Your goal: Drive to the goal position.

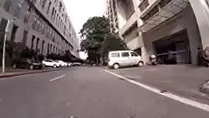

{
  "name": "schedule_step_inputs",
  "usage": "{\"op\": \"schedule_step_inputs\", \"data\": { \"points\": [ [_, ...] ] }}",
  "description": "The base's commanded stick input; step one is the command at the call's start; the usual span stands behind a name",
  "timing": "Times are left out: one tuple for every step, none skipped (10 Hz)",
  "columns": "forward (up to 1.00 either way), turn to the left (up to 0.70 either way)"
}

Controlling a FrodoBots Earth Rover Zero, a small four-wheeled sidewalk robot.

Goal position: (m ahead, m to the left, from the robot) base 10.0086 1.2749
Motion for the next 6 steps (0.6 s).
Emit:
{"op": "schedule_step_inputs", "data": {
  "points": [
    [0.7,0.0],
    [0.7,0.0],
    [0.7,0.0],
    [0.7,0.0],
    [0.7,0.04],
    [0.7,0.14]
  ]
}}
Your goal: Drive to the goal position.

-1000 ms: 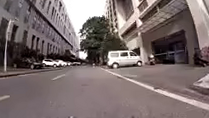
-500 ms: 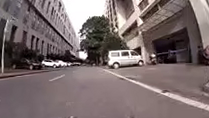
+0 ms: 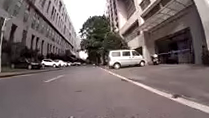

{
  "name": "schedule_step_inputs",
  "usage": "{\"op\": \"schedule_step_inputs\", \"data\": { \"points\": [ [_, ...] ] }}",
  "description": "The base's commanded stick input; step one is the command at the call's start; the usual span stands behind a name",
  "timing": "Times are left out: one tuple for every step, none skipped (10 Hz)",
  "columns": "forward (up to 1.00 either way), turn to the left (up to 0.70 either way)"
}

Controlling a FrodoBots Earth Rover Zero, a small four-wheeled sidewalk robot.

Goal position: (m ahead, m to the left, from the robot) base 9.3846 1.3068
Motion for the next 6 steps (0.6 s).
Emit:
{"op": "schedule_step_inputs", "data": {
  "points": [
    [0.7,0.13],
    [0.7,0.04],
    [0.7,0.0],
    [0.7,0.1],
    [0.7,0.13],
    [0.7,0.11]
  ]
}}
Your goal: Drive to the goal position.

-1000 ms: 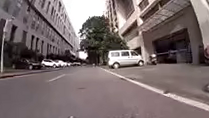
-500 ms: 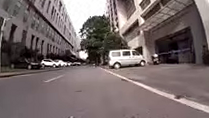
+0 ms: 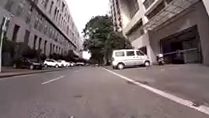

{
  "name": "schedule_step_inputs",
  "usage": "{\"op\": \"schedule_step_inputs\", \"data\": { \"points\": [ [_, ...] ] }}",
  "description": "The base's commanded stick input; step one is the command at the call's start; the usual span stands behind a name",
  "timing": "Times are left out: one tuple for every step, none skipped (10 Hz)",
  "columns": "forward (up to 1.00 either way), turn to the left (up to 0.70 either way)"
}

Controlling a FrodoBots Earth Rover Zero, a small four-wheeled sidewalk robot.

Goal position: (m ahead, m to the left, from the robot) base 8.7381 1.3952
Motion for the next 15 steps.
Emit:
{"op": "schedule_step_inputs", "data": {
  "points": [
    [0.7,0.02],
    [0.7,0.0],
    [0.7,0.0],
    [0.7,0.0],
    [0.7,0.0],
    [0.7,0.0],
    [0.7,0.0],
    [0.7,0.0],
    [0.7,0.0],
    [0.7,0.0],
    [0.7,0.0],
    [0.7,0.0],
    [0.7,-0.09],
    [0.7,-0.06],
    [0.7,-0.03]
  ]
}}
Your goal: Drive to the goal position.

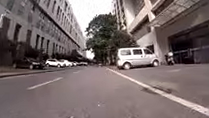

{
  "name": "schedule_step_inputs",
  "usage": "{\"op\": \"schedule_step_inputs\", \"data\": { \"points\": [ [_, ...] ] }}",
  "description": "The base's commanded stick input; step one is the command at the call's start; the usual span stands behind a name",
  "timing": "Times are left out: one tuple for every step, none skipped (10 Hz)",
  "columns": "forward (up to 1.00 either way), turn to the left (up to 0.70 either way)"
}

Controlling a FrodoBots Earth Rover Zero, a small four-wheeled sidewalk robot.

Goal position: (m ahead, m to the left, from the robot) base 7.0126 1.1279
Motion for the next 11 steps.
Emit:
{"op": "schedule_step_inputs", "data": {
  "points": [
    [0.7,0.0],
    [0.7,0.0],
    [0.7,0.0],
    [0.7,0.0],
    [0.7,0.0],
    [0.7,0.0],
    [0.7,0.0],
    [0.7,0.0],
    [0.7,0.0],
    [0.7,0.0],
    [0.7,0.0]
  ]
}}
